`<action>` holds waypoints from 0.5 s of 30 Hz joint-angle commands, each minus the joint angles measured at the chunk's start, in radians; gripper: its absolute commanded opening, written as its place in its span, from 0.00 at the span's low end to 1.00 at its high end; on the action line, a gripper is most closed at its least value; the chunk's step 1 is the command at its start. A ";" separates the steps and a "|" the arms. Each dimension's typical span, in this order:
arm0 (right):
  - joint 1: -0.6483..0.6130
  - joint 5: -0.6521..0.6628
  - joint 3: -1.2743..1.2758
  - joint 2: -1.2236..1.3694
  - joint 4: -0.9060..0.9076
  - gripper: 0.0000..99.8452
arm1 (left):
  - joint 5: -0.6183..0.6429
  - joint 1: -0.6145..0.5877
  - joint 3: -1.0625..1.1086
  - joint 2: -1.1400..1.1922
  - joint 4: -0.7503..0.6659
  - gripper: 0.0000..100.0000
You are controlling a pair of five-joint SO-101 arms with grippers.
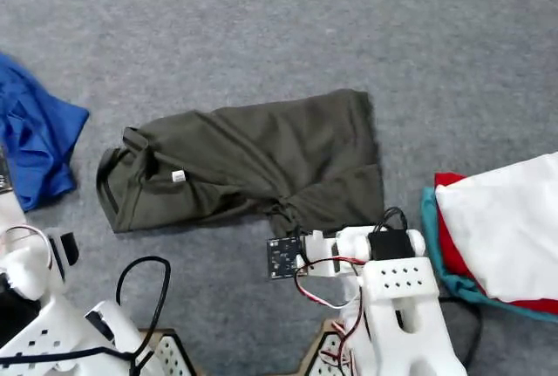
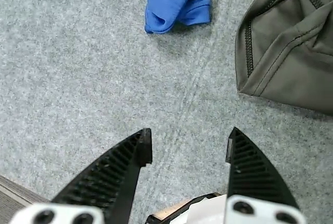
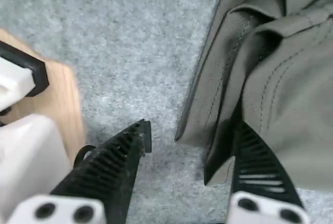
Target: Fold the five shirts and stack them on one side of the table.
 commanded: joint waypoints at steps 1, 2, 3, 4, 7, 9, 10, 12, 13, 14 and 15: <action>-0.030 -0.026 0.002 -0.021 -0.026 0.27 | 0.011 -0.002 -0.018 -0.004 0.009 0.24; -0.042 -0.048 0.004 -0.021 -0.037 0.27 | 0.011 0.000 -0.006 -0.004 0.009 0.24; -0.061 -0.072 0.004 -0.021 -0.052 0.27 | 0.011 0.000 0.008 -0.004 0.009 0.24; -0.082 -0.097 0.004 -0.021 -0.068 0.27 | 0.011 0.000 0.021 -0.004 0.009 0.24; -0.145 -0.169 0.013 -0.019 -0.118 0.27 | 0.011 -0.006 0.051 -0.004 0.009 0.24; -0.176 -0.206 0.036 -0.019 -0.158 0.27 | 0.011 -0.008 0.061 -0.004 0.009 0.24; -0.185 -0.221 0.053 -0.019 -0.176 0.27 | 0.011 -0.008 0.063 -0.004 0.009 0.24; -0.197 -0.245 0.088 -0.018 -0.215 0.27 | 0.011 -0.008 0.061 -0.004 0.009 0.24; -0.197 -0.258 0.102 -0.018 -0.229 0.27 | 0.011 -0.008 0.060 -0.004 0.009 0.24; -0.197 -0.265 0.116 -0.018 -0.242 0.27 | 0.011 -0.008 0.057 -0.004 0.009 0.24; -0.196 -0.270 0.125 -0.018 -0.249 0.26 | 0.011 -0.008 0.057 -0.004 0.009 0.24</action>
